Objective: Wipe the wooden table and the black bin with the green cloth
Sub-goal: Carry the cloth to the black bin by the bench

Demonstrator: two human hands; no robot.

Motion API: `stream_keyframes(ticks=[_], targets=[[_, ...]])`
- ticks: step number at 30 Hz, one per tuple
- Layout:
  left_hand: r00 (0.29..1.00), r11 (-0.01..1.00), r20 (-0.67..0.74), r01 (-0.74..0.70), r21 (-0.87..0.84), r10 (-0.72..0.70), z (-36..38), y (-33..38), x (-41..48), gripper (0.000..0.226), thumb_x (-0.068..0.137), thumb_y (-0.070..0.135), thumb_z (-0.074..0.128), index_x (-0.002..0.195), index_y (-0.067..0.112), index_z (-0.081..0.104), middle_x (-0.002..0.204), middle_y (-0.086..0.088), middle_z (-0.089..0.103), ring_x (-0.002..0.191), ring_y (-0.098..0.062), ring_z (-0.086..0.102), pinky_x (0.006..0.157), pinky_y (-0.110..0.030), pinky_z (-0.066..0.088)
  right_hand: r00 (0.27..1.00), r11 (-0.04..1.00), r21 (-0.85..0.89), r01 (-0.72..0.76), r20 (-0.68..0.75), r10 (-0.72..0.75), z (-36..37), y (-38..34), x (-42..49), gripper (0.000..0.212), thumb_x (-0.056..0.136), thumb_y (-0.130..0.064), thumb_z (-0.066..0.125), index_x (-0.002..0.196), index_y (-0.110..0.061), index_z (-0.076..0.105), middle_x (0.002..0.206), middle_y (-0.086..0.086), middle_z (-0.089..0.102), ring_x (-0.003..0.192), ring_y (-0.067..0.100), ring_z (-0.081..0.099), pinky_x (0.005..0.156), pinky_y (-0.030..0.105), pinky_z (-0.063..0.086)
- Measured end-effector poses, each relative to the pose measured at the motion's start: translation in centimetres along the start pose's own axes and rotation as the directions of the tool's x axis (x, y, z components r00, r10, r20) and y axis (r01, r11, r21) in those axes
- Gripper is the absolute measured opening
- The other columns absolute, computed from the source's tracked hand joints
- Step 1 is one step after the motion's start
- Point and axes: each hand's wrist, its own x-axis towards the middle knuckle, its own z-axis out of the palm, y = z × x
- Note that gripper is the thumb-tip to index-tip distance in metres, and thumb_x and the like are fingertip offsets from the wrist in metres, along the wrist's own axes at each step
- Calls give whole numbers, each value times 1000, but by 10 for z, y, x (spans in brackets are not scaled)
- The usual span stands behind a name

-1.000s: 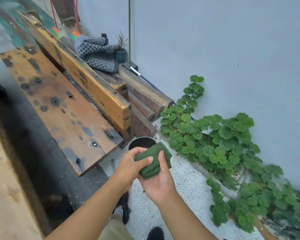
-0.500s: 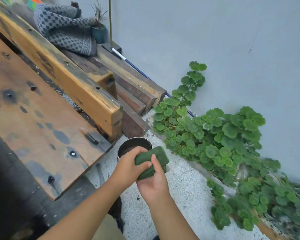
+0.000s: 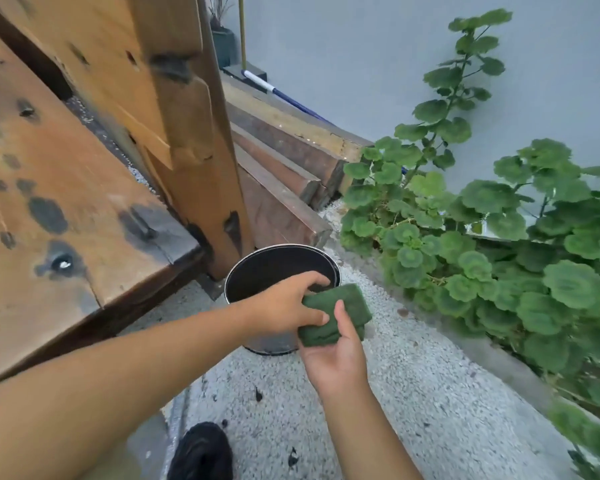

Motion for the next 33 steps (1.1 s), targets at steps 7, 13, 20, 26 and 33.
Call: stream_keyframes(ticks=[7,13,20,26,33], targets=[[999,994,38,-42,104,38,35,-69,19,44,84,16,75,126,18,60,110,-1,69,97,-18,67,88,-33,55,999,1000,27,-7,52,6,-67,25,43,48,92,-31,62,133,-5,60,128,21,67,123,34,61,111,48,42],[998,977,-15,-63,202,67,50,-73,-5,42,80,29,76,121,26,65,108,5,70,97,-13,65,87,-31,52,1000,1000,23,-11,-2,11,-80,32,20,62,86,-32,64,140,-4,55,138,23,60,135,35,52,116,48,36],[963,876,-205,-57,478,174,61,-76,0,34,79,38,75,108,23,67,100,4,68,95,-17,62,81,-34,49,999,999,40,-36,17,35,-84,32,38,49,97,-35,59,134,-3,58,127,22,67,119,33,63,110,48,43],[930,930,-357,51,364,89,48,-75,12,46,71,42,83,102,17,59,97,-1,57,85,-19,55,74,-33,46,1000,996,93,3,14,-4,-78,22,41,49,94,-29,65,133,-1,58,122,22,69,121,34,63,110,48,44],[952,933,-301,66,354,47,47,-89,41,76,80,49,75,141,14,44,130,-6,53,120,-22,53,101,-38,45,994,994,95,49,-105,-39,-108,15,50,51,83,-28,73,129,-9,61,129,20,65,120,36,62,109,49,45]])
